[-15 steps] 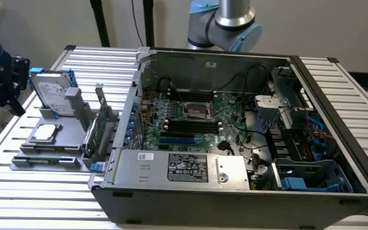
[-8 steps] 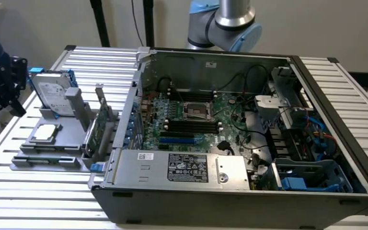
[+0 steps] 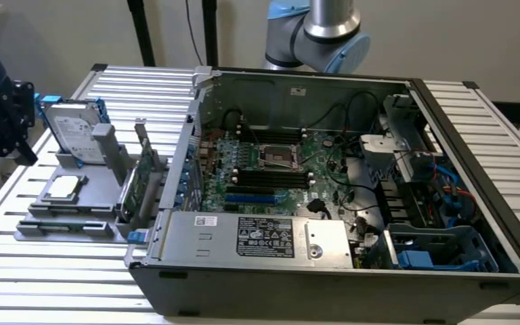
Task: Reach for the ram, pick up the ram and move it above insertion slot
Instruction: 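Pick up the ram and move it above insertion slot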
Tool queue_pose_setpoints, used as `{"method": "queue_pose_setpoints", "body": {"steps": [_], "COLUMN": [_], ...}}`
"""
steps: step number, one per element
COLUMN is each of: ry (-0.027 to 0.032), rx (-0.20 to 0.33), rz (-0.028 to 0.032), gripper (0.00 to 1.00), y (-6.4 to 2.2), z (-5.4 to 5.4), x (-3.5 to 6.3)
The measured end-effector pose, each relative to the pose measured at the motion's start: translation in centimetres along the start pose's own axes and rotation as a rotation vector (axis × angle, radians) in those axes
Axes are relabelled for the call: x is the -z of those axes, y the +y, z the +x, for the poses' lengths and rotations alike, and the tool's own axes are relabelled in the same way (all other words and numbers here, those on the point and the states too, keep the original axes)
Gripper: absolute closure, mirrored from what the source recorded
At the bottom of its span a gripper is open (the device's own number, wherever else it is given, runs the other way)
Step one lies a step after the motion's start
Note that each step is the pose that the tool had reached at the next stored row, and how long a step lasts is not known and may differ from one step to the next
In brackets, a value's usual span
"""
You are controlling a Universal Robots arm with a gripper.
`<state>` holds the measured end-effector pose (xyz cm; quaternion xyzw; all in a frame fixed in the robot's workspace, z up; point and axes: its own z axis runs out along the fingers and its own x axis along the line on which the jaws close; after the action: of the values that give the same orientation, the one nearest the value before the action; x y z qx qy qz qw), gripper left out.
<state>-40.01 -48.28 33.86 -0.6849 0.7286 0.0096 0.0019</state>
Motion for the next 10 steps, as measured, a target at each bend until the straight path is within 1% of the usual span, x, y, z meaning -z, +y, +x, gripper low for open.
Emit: {"method": "queue_pose_setpoints", "body": {"steps": [4,7,8,9,10], "ry": [0.0007,0.0007,0.0007,0.0007,0.0008], "rx": [0.067,0.073,0.073,0.073,0.073], "rz": [0.0007,0.0008,0.0008,0.0008,0.0008], "gripper": [0.89,0.89,0.88,0.82,0.82], "y": [0.00,0.00,0.00,0.00,0.00], "z": [0.00,0.00,0.00,0.00,0.00], "x": [-0.05,-0.06,-0.06,-0.06,-0.06]}}
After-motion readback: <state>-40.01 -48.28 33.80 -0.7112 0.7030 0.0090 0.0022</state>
